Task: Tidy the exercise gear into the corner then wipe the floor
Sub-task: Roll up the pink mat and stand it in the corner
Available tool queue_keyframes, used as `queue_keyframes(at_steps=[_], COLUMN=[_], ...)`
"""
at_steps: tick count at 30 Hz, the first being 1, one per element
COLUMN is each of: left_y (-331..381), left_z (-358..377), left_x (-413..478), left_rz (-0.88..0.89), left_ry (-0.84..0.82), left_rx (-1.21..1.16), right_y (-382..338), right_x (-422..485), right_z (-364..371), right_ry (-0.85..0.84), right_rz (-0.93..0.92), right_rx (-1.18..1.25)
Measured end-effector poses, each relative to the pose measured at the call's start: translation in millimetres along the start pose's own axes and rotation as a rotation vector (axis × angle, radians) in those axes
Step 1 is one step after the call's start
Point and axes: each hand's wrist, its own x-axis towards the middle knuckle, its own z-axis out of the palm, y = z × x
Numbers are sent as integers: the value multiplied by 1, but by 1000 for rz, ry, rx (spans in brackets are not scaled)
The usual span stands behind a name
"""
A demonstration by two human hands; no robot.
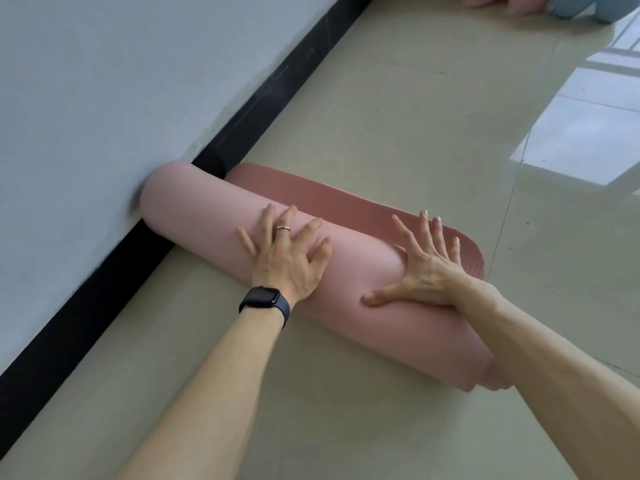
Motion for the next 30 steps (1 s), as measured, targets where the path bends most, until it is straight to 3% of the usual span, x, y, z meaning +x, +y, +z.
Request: queue_keyframes(at_steps=[6, 10, 14, 17, 22, 24, 26, 28, 30], left_y=[13, 11, 9, 5, -8, -5, 3, 5, 2], left_z=[-2, 3, 4, -7, -30, -49, -63, -69, -69], left_x=[25, 20, -9, -34, -79, -95, -113, -123, -135], left_rz=[-12, -27, -55, -94, -197, -319, -644, -1030, -1204], left_ry=[-47, -40, -39, -132, -203, -95, 75, 13, -123], left_rx=[46, 105, 144, 149, -104, -369, -682, -1002, -1222], right_y=[8, 4, -4, -16, -36, -44, -50, -52, -52], right_x=[23, 11, -24, -53, -96, -112, -131, -149, -169], right_z=[-8, -4, 15, 32, 56, 71, 92, 113, 132], right_ry=[-5, 205, 256, 255, 251, 323, 398, 486, 558], right_rz=[61, -16, -78, -58, -109, -121, -116, -124, -171], right_rx=[52, -96, -214, -286, -427, -468, -470, -443, -413])
